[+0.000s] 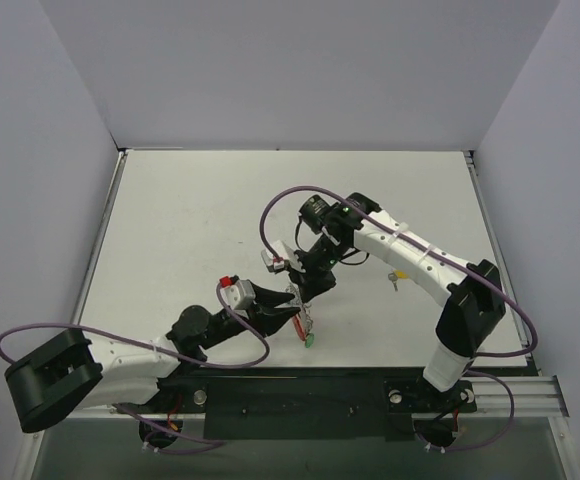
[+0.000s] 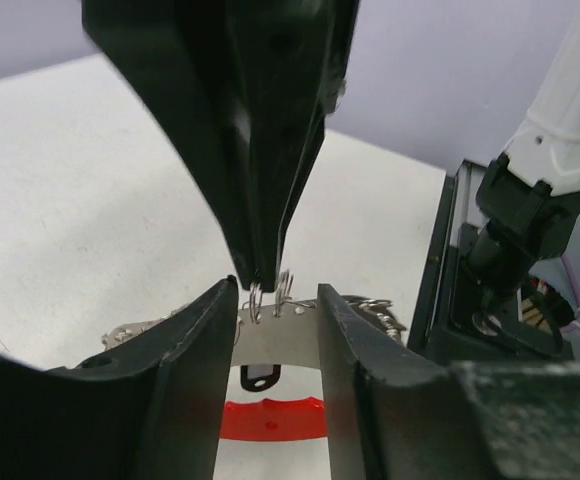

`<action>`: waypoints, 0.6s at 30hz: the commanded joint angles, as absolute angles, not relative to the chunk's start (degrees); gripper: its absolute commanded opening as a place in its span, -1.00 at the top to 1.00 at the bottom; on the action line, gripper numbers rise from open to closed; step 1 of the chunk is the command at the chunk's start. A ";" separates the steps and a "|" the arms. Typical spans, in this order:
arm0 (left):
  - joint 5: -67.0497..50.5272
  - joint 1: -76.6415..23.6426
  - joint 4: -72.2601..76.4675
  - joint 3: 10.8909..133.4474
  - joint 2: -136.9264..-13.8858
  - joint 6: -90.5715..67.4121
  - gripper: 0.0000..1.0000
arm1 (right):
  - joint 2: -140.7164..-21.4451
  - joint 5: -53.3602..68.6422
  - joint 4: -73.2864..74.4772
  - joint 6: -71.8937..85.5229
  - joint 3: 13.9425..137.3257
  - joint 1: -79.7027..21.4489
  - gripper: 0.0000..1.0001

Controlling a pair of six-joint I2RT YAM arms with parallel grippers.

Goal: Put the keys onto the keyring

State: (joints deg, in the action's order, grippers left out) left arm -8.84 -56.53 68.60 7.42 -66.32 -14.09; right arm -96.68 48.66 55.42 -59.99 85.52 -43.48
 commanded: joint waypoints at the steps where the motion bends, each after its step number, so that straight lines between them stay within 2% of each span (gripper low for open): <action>1: -8.00 -56.69 59.47 10.02 -56.89 -9.95 -0.04 | -99.13 38.69 65.90 -60.28 92.79 -44.47 1.00; 4: -7.56 -56.69 49.52 11.42 -52.22 -6.16 -0.08 | -101.85 35.34 74.14 -63.70 96.14 -45.35 1.00; 8: -7.03 -56.78 45.18 13.09 -52.29 -1.94 -0.03 | -104.50 34.28 79.18 -63.64 101.15 -45.70 1.00; 14: -6.24 -57.30 47.97 17.39 -60.10 2.20 0.18 | -106.08 31.55 79.63 -59.95 103.71 -46.58 1.00; 18: -4.40 -57.65 54.82 18.19 -65.55 2.99 0.24 | -106.44 31.73 79.72 -59.24 103.62 -46.76 1.00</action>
State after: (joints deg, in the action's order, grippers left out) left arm -6.61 -57.06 47.77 15.09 -61.58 0.27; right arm -106.00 32.40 72.47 -60.86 101.73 -46.22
